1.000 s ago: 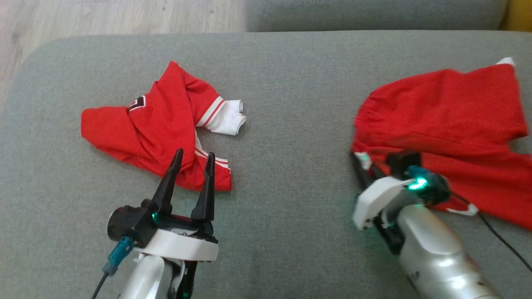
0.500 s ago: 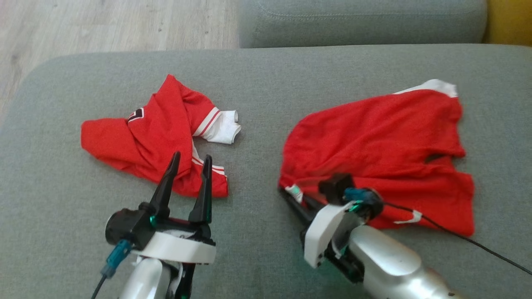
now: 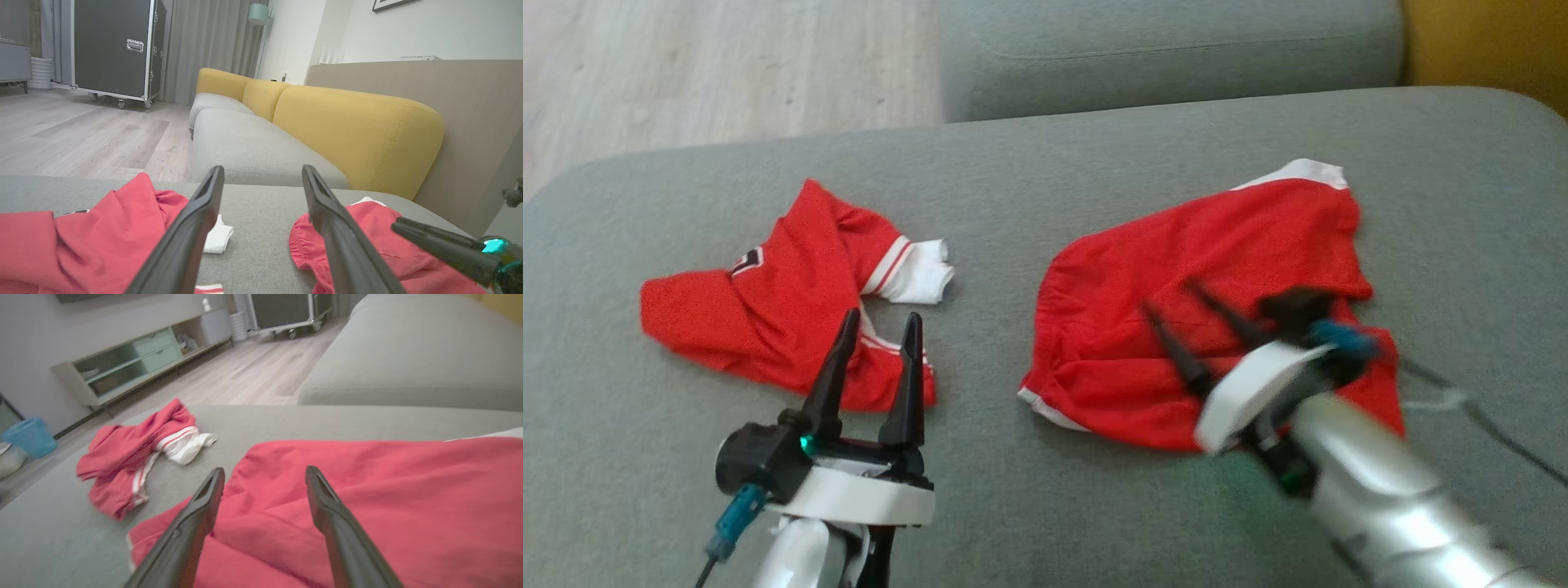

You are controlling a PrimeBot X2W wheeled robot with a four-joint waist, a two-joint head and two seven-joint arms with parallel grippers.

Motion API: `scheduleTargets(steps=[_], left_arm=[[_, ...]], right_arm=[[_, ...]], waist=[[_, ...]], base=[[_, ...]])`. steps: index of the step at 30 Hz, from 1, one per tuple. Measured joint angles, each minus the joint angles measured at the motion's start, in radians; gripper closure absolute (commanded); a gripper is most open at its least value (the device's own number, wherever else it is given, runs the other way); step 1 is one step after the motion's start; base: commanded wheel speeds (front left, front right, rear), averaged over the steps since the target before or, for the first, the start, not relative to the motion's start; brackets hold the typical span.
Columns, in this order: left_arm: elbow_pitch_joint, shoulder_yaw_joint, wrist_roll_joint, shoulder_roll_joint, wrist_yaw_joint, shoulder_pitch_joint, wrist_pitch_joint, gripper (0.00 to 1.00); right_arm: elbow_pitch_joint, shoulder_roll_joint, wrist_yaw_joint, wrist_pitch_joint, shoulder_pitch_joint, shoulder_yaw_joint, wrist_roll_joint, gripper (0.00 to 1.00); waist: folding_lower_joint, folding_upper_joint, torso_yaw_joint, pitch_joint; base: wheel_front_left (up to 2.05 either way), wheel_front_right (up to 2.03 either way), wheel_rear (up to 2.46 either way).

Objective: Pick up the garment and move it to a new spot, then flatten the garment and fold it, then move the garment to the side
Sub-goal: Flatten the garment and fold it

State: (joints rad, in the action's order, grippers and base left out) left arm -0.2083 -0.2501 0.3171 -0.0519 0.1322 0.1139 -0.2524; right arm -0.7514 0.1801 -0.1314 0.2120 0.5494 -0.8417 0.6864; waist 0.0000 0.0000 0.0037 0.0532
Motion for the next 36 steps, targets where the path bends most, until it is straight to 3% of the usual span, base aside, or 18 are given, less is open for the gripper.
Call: scheduleTargets(steps=[5,6,8,11,16,20,28,32,36], left_arm=[[0.020,0.017,0.000,0.000,0.000,-0.005,0.000,0.00],[0.023,0.020,0.000,0.000,0.000,-0.010,0.000,0.00],[0.025,0.021,0.000,0.000,0.000,-0.017,0.000,0.00],[0.028,0.021,0.000,0.000,0.000,-0.019,0.000,0.00],[0.029,0.010,0.000,0.001,0.000,-0.017,0.000,0.00],[0.027,-0.005,0.000,0.001,0.000,-0.011,0.000,0.00],[0.019,-0.019,0.000,0.002,0.000,0.016,0.000,0.00],[0.013,-0.038,0.000,0.001,0.000,0.033,0.000,0.00],[0.004,-0.054,0.005,0.001,0.000,0.050,0.000,0.00]], right_arm=[[0.022,0.070,0.000,0.024,-0.005,0.192,-0.044,0.00],[0.034,0.084,0.000,0.030,-0.018,0.287,-0.089,0.00],[0.057,0.085,0.000,0.036,-0.048,0.382,-0.137,0.00],[0.103,0.064,0.000,0.036,-0.123,0.520,-0.236,0.00],[0.199,-0.030,0.000,0.036,-0.245,0.679,-0.377,0.00],[0.284,-0.076,0.000,0.034,-0.263,0.745,-0.455,0.00],[0.376,-0.100,0.000,-0.038,-0.262,0.801,-0.565,0.00],[0.356,-0.105,0.000,-0.152,-0.213,0.798,-0.617,0.00],[0.253,-0.099,0.000,-0.287,-0.107,0.773,-0.633,0.00]], waist=[[0.0000,0.0000,-0.043,-0.011],[0.0000,0.0000,-0.061,-0.014],[0.0000,0.0000,-0.077,-0.014],[0.0000,0.0000,-0.097,-0.010],[0.0001,0.0000,-0.106,0.017],[0.0001,0.0000,-0.095,0.038],[0.0001,0.0000,-0.047,0.070],[0.0001,0.0000,-0.010,0.090],[0.0001,0.0000,0.035,0.107]], base=[[0.00,0.00,0.00],[0.00,0.00,0.00],[0.00,0.00,0.00],[0.00,0.00,0.00],[0.00,0.00,0.00],[0.00,0.00,0.00],[0.00,0.00,0.00],[0.00,0.00,0.00],[0.00,0.00,0.00]])
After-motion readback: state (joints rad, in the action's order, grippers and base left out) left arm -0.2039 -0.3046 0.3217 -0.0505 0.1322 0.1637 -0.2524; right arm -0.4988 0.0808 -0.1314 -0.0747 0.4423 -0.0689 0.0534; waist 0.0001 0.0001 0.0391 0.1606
